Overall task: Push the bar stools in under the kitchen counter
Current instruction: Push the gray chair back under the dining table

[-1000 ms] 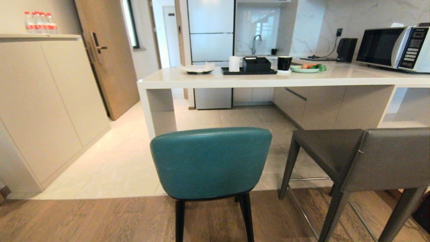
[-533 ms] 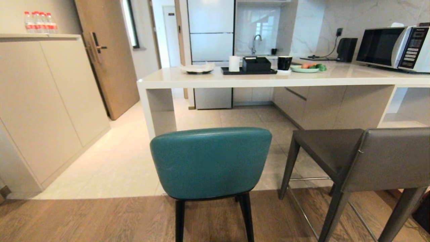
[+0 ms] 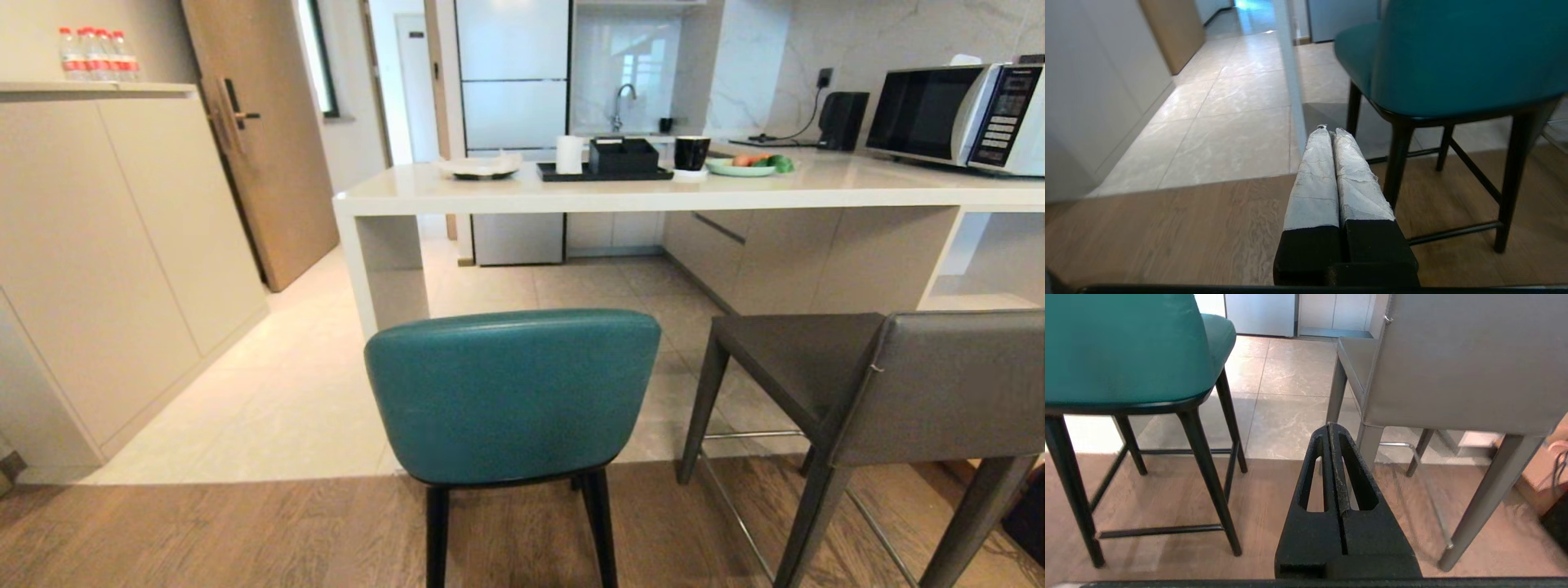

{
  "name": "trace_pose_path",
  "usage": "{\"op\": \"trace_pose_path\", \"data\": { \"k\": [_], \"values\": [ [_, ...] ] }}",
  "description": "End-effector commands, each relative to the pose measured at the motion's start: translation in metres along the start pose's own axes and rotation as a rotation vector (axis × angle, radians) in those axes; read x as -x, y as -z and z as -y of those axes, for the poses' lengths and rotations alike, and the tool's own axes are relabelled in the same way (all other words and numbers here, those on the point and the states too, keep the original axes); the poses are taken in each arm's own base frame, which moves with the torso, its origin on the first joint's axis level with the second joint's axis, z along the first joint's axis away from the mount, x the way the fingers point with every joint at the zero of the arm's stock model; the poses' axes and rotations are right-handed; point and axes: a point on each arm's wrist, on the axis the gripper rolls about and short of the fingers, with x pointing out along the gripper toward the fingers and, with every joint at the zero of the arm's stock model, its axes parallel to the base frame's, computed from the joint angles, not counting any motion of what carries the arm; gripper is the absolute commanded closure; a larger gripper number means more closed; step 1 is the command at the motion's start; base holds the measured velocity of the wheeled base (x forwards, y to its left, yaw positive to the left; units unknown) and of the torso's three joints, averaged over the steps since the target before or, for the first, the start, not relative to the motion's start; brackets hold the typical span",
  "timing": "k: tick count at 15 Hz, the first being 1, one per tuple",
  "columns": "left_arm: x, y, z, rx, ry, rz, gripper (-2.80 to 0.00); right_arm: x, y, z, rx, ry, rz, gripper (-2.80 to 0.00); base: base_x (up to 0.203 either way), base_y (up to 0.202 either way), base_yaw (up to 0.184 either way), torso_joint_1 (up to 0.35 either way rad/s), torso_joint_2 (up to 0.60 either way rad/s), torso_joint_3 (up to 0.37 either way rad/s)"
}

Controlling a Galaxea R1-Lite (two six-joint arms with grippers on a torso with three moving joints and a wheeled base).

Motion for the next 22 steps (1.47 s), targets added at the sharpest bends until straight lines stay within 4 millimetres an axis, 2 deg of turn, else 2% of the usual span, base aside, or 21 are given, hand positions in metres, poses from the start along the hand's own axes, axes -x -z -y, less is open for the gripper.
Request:
{"op": "trace_pose_path", "data": {
  "k": [1, 22],
  "values": [
    [-0.0004, 0.0015, -0.0001, 0.071, -0.007, -0.010, 0.00, 0.0000, 0.0007, 0.0001, -0.024, 0.005, -0.004, 0.00, 0.000, 0.000, 0.000, 0.000, 0.00, 0.000],
    [-0.0004, 0.0011, -0.0006, 0.106, -0.029, -0.007, 0.00, -0.0001, 0.0005, 0.0002, -0.034, 0.008, -0.004, 0.00, 0.000, -0.003, 0.001, 0.000, 0.00, 0.000]
  ]
}}
